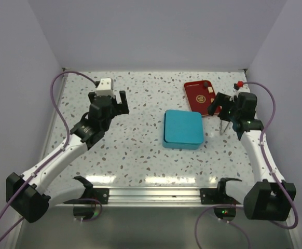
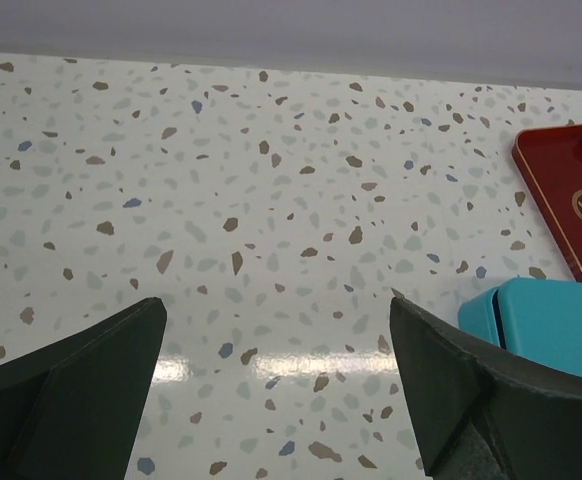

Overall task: Pack the chocolate
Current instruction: Reset both arms

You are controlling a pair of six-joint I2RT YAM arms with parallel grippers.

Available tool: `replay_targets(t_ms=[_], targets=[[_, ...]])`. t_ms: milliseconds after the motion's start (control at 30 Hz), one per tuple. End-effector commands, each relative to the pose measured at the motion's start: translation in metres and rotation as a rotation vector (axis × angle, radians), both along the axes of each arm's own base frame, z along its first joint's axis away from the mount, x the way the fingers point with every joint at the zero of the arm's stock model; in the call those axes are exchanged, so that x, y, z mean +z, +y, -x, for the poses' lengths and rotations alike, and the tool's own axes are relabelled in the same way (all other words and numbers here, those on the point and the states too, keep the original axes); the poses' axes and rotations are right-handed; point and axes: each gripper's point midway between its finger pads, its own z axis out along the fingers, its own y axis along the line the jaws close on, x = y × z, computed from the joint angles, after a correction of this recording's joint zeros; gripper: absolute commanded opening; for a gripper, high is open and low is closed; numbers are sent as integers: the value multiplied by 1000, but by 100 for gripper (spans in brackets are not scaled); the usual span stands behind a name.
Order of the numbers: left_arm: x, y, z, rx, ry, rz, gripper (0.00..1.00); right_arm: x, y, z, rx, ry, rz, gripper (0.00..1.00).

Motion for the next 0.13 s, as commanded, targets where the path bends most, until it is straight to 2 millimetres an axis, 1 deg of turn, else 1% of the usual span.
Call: replay_targets(t_ms=[0,100], targets=[[24,9,-3,31,-57,-15,100,11,-2,-4,-11,-61,1,99],[26,10,-6,42,-65,-33,100,16,-5,-6,-28,-72,7,99]])
